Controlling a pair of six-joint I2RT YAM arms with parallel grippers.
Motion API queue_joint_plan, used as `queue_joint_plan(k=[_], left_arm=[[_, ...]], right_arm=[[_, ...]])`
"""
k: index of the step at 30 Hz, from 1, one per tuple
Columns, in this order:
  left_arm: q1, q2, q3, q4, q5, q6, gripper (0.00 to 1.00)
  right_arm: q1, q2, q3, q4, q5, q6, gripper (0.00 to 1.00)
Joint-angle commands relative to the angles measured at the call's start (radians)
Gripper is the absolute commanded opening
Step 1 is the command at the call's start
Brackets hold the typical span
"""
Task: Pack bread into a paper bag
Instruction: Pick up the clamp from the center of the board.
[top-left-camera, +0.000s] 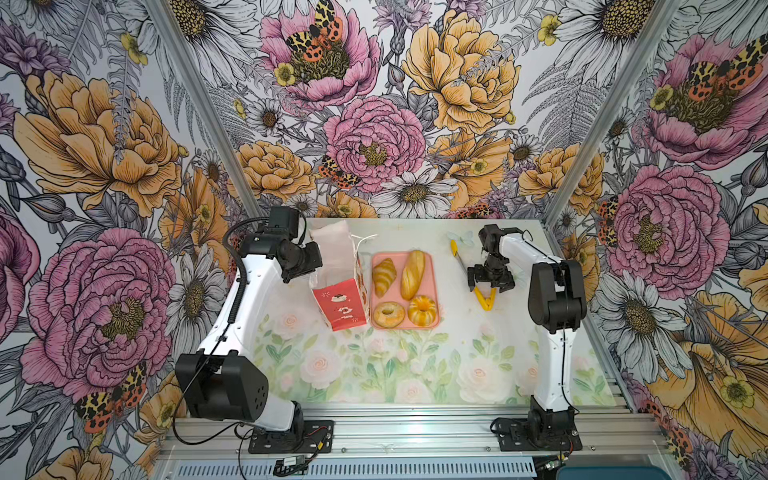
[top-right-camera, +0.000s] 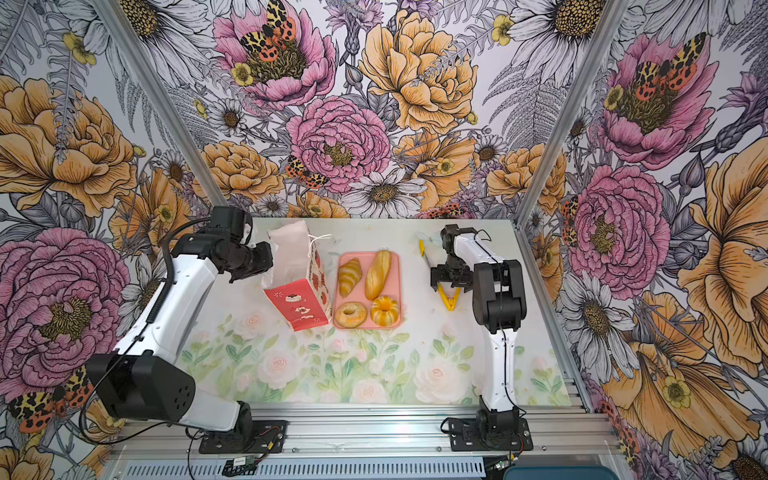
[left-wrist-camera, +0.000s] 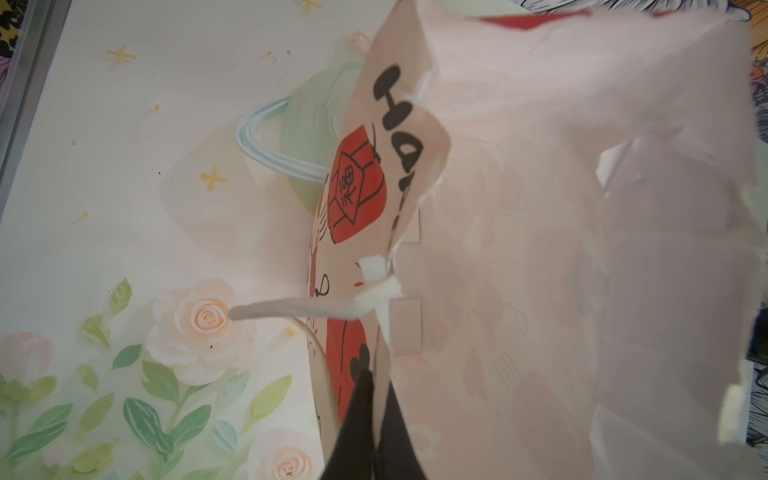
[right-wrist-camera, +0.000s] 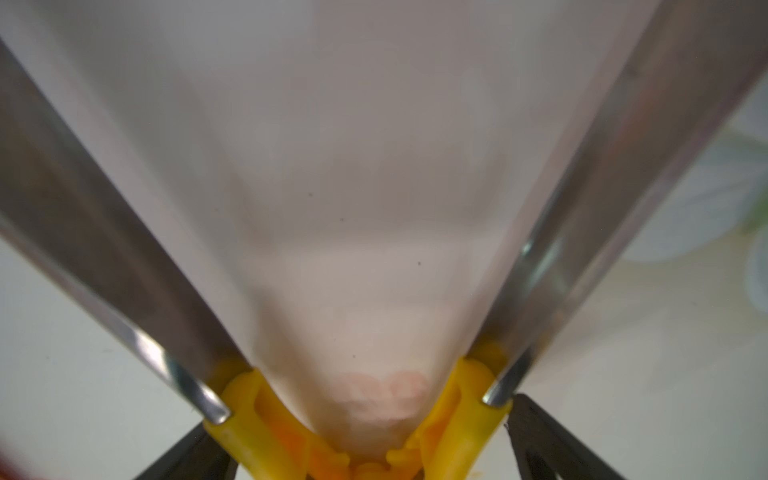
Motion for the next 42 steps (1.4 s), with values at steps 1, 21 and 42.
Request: queue_joint_plan(k=[1,21,42], left_arm=[[0.013,-0.015,-0.013,0.013,0.016,0.004,0.00],[0.011,-0.008,-0.001,0.013,0.019,-0.003,0.00],[-0.002,0.026,0.035,0.013,0.020,0.007,0.00]], right_arm=[[-0.008,0.032,0.050,0.007,-0.012,-0.016,0.99],[-0.005,0.167,0.239,-0.059,-0.055,-0.040,0.75],[0.021,0.129,0.309,-0.132,-0.024,-0.090,0.73]])
